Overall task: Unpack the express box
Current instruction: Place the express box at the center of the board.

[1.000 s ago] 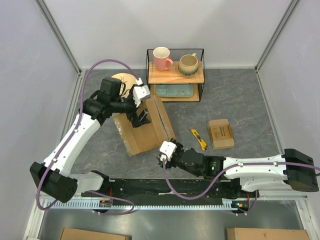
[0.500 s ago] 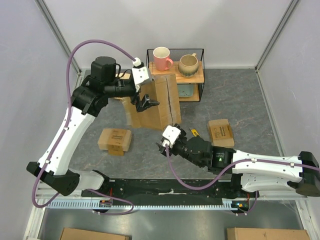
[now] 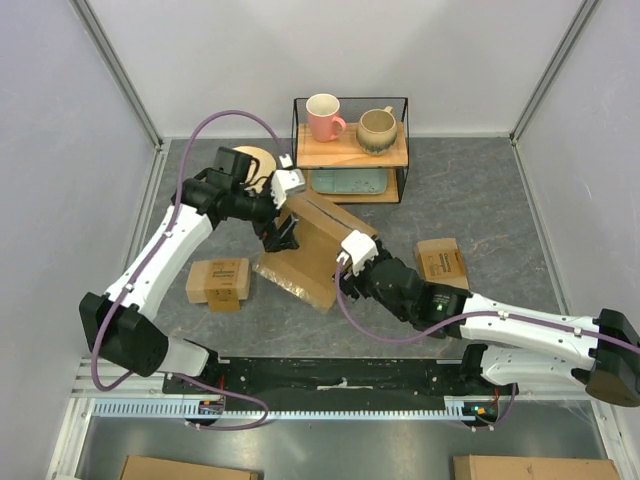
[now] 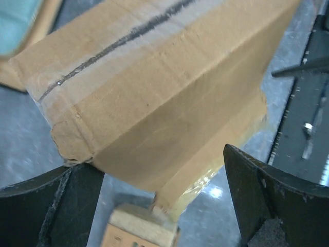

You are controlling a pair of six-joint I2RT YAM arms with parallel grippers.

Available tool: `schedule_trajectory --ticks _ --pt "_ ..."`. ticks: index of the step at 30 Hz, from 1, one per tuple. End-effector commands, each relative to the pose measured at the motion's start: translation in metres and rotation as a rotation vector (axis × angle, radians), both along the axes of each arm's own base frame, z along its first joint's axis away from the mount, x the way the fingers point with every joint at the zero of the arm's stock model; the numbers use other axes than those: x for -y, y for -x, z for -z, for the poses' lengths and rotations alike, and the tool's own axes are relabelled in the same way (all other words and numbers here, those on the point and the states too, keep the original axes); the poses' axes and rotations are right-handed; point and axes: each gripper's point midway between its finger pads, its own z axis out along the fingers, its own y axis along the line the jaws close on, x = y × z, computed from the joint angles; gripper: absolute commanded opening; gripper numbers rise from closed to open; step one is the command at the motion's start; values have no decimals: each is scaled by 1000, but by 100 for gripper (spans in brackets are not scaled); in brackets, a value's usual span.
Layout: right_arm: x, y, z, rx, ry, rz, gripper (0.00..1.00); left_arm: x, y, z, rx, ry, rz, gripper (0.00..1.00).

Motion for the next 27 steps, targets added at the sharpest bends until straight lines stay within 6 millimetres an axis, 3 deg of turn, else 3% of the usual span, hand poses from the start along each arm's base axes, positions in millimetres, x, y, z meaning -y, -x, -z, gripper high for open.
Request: schedule_trajectory --ticks 1,2,3,5,7,8,11,14,16,18,19,21,22,25,27 --pt "-29 -16 -96 130 -315 -1 84 -34 40 -18 -234 117 -29 99" --pt "-33 -11 -96 127 -311 -43 86 -46 32 -19 -210 125 -43 99" --pt "-47 6 -98 121 -315 -147 89 -60 24 -12 -230 119 -79 99" --pt "-60 23 -94 154 -281 -219 98 -96 14 5 -257 94 -163 100" --pt "-73 37 -91 178 -205 -275 98 -124 6 26 -304 89 -243 100" --pt "-81 38 -79 173 -145 -290 98 -131 9 40 -329 81 -251 100" --pt "-85 37 -75 214 -49 -252 98 -146 9 60 -402 121 -292 100" --pt "-74 27 -98 258 -69 -180 98 -151 8 65 -424 144 -301 100" --pt "-85 44 -119 268 -122 -300 98 -156 9 65 -412 142 -306 100" --pt "-103 64 -121 279 -123 -414 98 -164 11 67 -409 135 -316 100" --pt "-120 73 -99 263 -58 -460 98 -168 11 71 -421 133 -322 100" --pt "-137 81 -80 263 29 -510 98 -180 10 76 -436 142 -351 100" --pt "-150 90 -58 272 96 -566 98 -185 10 80 -451 148 -364 100" --pt "-169 97 -35 308 147 -632 98 -205 9 94 -453 131 -415 100" --pt "-179 98 -33 335 144 -655 98 -218 9 110 -443 87 -452 100"
